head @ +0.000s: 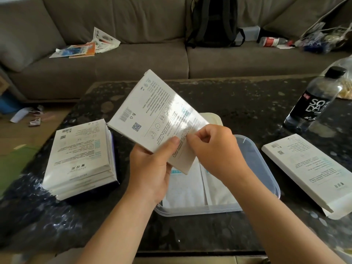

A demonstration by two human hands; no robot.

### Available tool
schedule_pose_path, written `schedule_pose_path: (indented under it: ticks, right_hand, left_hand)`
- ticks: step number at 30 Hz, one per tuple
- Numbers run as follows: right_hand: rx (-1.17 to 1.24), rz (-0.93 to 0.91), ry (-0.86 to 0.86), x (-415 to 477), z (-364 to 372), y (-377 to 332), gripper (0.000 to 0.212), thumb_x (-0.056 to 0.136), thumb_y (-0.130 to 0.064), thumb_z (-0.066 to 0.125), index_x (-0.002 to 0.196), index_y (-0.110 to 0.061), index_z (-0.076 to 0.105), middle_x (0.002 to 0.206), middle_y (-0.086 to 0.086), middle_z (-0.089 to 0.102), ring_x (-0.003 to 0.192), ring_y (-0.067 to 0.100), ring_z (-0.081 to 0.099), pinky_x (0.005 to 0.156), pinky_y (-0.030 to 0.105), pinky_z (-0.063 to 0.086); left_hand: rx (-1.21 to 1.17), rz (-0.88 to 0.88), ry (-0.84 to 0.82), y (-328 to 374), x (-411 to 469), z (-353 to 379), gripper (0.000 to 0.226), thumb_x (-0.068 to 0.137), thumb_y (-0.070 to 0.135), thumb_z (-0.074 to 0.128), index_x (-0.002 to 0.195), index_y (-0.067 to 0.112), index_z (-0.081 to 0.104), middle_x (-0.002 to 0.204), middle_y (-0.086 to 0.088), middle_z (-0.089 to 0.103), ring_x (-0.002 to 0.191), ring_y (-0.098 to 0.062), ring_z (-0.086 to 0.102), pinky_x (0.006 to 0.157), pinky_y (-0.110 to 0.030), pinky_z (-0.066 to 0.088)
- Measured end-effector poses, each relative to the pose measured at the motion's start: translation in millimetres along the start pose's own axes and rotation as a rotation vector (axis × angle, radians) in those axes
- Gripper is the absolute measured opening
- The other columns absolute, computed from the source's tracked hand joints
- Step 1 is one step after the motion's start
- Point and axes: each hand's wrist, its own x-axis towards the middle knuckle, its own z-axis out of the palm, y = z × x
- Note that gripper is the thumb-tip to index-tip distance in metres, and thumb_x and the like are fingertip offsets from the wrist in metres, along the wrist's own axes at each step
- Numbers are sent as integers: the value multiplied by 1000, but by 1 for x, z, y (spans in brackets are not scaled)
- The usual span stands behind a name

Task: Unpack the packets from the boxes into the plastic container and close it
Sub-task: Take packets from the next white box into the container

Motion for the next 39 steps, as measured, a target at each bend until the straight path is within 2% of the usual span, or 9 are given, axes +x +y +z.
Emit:
schedule_pose_path:
  ticks: [4, 7, 10, 15, 18, 24, 31, 35, 39]
  right_hand:
    - [154, 109, -45, 2, -1, 1, 32, 99, -26, 59, 84, 0, 67, 86, -12, 70, 66, 27, 69, 55, 23, 57]
    - [185, 157, -69, 3, -5, 4, 28, 99, -25, 60, 87, -2, 70, 103, -9, 71, 58, 18, 66, 52, 16, 53]
    - [228, 170, -77, 4, -6, 7, 28, 99, -21, 59, 83, -2, 69, 98, -6, 73, 59, 17, 65, 55, 17, 53]
    - [402, 205, -62, 5, -15, 9, 29, 97, -8, 56, 74, 6, 65, 71, 4, 73, 58, 18, 65, 62, 27, 59]
    - [547, 234, -52, 6, -23, 7, 22, 92, -2, 57, 75, 7, 65, 74, 15, 72, 62, 23, 66, 63, 33, 60]
    - [787, 282, -67, 7, -31, 4, 16, 97, -3, 51, 97, 6, 65, 86, 17, 76, 79, 33, 75, 69, 39, 61]
    - [896, 253, -144, 5, -36, 3, 13, 97, 1, 43, 92, 2, 54, 95, 23, 75, 85, 39, 75, 68, 37, 60]
    - [894, 293, -140, 6, -36, 4, 12, 99, -8, 47, 93, 0, 55, 95, 22, 75, 88, 41, 74, 67, 38, 60]
    - [852, 387, -59, 9, -35, 6, 32, 98, -38, 54, 85, -9, 58, 96, 15, 75, 88, 35, 75, 68, 40, 60]
  left_hand:
    - [-47, -36, -1, 3, 2, 1, 52, 80, 18, 74, 127, 38, 67, 127, -2, 73, 116, -25, 72, 92, -54, 61]
    - [-104, -64, -11, 8, 4, 3, 53, 83, 27, 69, 135, 38, 61, 127, -4, 74, 116, -27, 72, 87, -50, 63]
    - [-130, -85, -8, 11, 5, 4, 52, 83, 36, 66, 134, 40, 61, 126, -3, 75, 115, -27, 73, 85, -49, 63]
    - [-175, -121, -17, 15, 7, 0, 50, 85, 36, 64, 135, 38, 62, 127, -4, 75, 119, -27, 71, 99, -55, 56]
    - [-215, -135, 2, 17, 7, -1, 47, 87, 33, 63, 134, 34, 63, 126, -4, 75, 120, -27, 71, 98, -52, 57]
    - [-275, -131, 41, 21, 11, -6, 33, 103, 26, 54, 135, 30, 62, 123, -4, 76, 114, -25, 73, 88, -47, 63]
    - [-305, -122, 61, 22, 13, -9, 28, 105, 25, 53, 130, 27, 65, 120, -6, 77, 112, -27, 74, 85, -47, 64]
    - [-311, -130, 63, 23, 13, -10, 29, 105, 26, 53, 131, 27, 64, 121, -7, 77, 113, -28, 74, 89, -49, 63]
    - [-322, -129, 48, 23, 13, -11, 34, 105, 26, 53, 138, 26, 61, 125, -7, 75, 116, -29, 73, 93, -52, 61]
